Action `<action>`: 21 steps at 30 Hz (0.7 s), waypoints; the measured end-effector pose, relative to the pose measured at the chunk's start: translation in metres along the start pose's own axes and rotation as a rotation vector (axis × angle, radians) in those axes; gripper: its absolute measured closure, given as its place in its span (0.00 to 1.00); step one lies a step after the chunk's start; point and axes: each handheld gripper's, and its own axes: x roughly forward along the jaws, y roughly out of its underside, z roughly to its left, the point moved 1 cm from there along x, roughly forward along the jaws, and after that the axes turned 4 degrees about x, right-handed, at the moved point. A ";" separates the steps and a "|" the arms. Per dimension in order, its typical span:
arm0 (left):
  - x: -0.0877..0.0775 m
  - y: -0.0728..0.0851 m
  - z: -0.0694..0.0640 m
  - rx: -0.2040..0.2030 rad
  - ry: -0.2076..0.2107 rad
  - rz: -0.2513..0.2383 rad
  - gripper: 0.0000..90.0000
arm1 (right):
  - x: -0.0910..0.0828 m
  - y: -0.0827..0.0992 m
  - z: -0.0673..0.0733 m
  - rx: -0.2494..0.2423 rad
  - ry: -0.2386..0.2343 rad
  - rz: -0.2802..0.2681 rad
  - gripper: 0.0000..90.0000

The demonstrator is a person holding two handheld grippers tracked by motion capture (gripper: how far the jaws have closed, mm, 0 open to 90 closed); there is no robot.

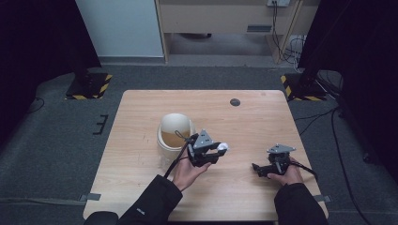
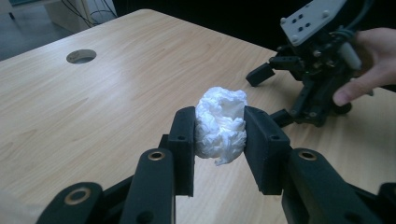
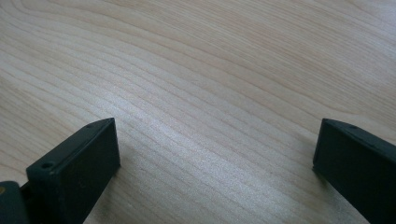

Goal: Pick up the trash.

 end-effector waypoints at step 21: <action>-0.071 0.038 0.000 -0.052 0.040 -0.039 0.71 | 0.000 0.000 0.000 0.001 0.000 0.000 0.01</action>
